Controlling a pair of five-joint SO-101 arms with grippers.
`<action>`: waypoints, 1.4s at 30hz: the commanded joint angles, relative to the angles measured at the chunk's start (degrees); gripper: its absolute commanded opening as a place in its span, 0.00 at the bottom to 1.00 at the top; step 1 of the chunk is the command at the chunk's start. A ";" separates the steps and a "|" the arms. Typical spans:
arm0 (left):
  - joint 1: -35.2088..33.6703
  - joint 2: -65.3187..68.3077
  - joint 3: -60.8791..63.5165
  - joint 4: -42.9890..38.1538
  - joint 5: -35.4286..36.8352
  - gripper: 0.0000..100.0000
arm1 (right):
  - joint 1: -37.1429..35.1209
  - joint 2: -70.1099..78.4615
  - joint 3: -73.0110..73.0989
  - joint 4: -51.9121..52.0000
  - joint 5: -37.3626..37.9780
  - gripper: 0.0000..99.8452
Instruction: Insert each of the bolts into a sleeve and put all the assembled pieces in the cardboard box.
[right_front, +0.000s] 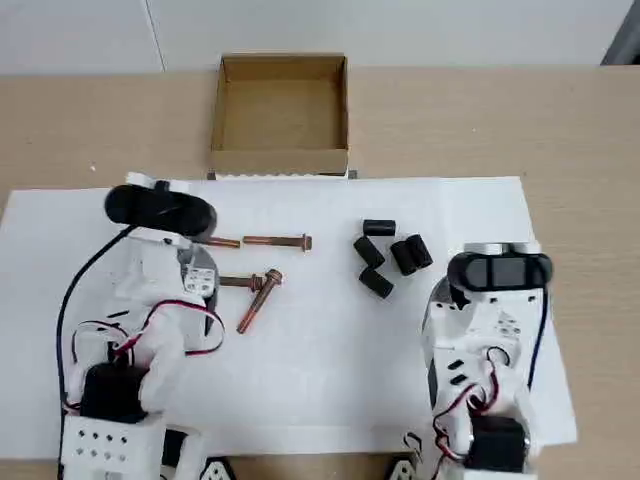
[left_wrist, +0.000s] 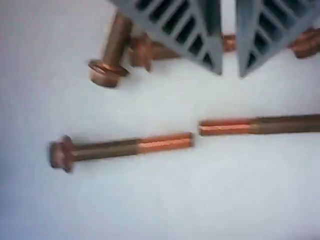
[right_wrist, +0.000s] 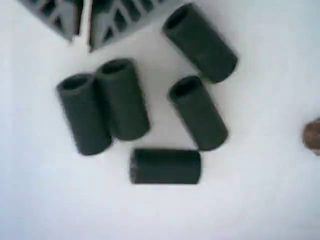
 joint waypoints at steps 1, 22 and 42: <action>-2.29 0.26 0.75 -2.81 -0.18 0.01 | -1.10 8.48 -6.42 0.40 -0.88 0.00; -4.31 0.44 4.62 -3.08 0.00 0.15 | -1.71 82.24 -62.07 17.01 13.10 0.00; -4.92 43.60 -20.35 6.42 -3.78 0.11 | -2.68 110.37 -88.35 28.70 28.40 0.10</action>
